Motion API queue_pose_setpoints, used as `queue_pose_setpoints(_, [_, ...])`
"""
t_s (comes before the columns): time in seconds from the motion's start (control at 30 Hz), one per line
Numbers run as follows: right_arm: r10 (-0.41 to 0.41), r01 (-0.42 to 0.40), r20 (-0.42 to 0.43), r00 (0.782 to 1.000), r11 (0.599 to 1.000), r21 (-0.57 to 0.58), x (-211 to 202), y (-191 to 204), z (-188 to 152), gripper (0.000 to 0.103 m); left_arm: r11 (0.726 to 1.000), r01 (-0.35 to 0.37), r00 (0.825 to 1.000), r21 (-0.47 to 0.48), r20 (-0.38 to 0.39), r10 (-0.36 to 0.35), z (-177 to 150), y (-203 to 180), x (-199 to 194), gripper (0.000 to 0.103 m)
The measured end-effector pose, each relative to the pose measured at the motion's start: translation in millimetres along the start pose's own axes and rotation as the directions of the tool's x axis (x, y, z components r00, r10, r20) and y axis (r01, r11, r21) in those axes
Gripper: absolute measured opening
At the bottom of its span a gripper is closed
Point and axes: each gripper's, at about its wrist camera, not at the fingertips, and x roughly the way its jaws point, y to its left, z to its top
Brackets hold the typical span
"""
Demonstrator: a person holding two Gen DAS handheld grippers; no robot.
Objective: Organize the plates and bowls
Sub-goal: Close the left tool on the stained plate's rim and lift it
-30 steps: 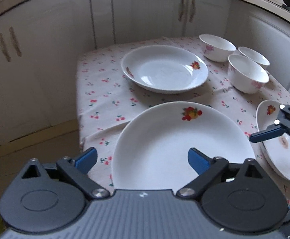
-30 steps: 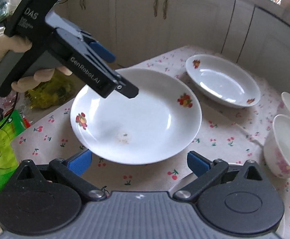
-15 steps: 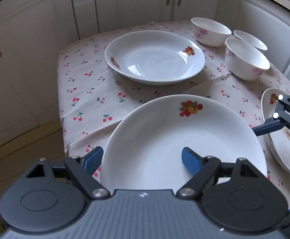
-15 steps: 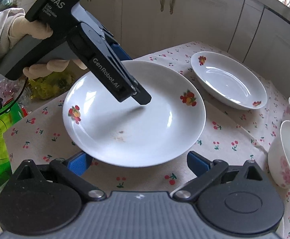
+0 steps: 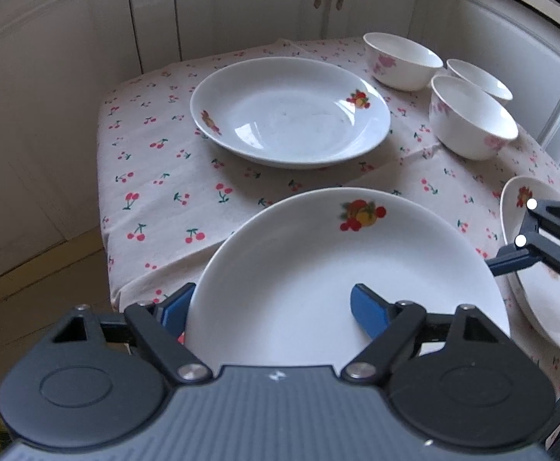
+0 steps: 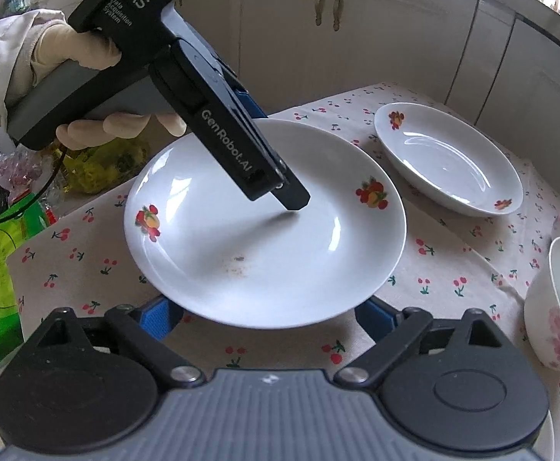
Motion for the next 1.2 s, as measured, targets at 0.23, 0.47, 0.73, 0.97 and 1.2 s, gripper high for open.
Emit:
queue_pose_setpoints(0.23, [-0.029, 0.029, 0.007, 1.0, 1.0, 0.009, -7, -3, -2, 0.098, 1.0, 0.007, 1.0, 0.014, 0.014, -0.008, 5, -5, 1, 0.085])
queue_pose_setpoints(0.47, [-0.045, 0.045, 0.011, 0.999, 0.999, 0.009, -14, -5, -1, 0.098, 1.0, 0.015, 0.999, 0.016, 0.032, -0.015, 11, -7, 0, 0.085])
queue_pose_setpoints(0.73, [-0.063, 0.063, 0.0, 0.998, 0.998, 0.024, -12, -12, 1, 0.098, 1.0, 0.005, 0.999, 0.029, 0.051, -0.006, 20, -10, 0, 0.085])
queue_pose_setpoints(0.97, [-0.043, 0.043, -0.017, 0.999, 0.999, 0.028, -8, -18, 5, 0.098, 1.0, 0.003, 0.999, 0.018, 0.043, -0.004, 18, -9, 4, 0.085])
queue_pose_setpoints(1.2, [-0.058, 0.058, -0.032, 0.998, 0.998, 0.007, -5, -13, 5, 0.099, 1.0, 0.008, 0.999, 0.004, 0.037, -0.009, 14, -7, 10, 0.085])
